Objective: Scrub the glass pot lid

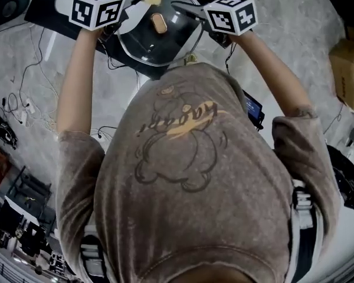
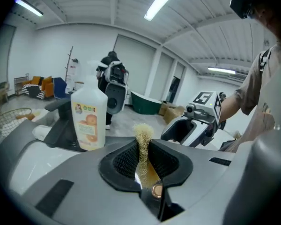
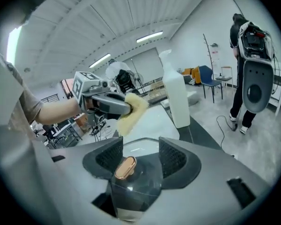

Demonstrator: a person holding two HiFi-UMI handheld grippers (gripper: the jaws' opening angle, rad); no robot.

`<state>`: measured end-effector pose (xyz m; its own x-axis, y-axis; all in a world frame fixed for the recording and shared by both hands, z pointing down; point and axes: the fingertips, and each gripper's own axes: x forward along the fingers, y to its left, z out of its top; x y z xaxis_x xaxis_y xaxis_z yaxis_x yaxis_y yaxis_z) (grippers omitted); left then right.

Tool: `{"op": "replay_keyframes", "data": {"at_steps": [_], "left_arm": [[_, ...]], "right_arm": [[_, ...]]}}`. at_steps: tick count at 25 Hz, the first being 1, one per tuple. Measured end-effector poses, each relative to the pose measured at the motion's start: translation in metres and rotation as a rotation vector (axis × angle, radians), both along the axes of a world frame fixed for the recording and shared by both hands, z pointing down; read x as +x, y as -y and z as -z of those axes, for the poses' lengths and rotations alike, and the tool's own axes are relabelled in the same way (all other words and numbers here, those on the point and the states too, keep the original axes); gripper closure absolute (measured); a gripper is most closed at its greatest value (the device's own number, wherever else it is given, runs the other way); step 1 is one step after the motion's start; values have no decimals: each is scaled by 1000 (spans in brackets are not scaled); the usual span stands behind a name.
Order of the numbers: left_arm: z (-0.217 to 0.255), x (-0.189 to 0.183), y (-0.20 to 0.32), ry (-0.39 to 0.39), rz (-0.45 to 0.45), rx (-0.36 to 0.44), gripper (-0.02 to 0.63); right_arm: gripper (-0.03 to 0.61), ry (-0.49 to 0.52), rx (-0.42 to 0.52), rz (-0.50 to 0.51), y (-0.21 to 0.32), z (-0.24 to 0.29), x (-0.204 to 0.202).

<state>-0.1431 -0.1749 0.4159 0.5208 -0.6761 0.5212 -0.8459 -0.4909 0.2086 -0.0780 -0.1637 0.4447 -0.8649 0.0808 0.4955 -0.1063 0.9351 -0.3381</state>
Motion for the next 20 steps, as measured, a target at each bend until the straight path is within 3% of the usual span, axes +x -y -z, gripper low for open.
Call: {"op": "replay_keyframes", "data": {"at_steps": [6, 13, 20], "left_arm": [[54, 0, -31, -27, 173, 120, 546], [90, -19, -79, 13, 393, 295, 546], [84, -20, -115, 94, 580, 457, 546]], "right_arm": [[373, 169, 84, -17, -2, 62, 1], [380, 287, 194, -16, -11, 102, 6], [444, 352, 257, -149, -3, 104, 28]]}}
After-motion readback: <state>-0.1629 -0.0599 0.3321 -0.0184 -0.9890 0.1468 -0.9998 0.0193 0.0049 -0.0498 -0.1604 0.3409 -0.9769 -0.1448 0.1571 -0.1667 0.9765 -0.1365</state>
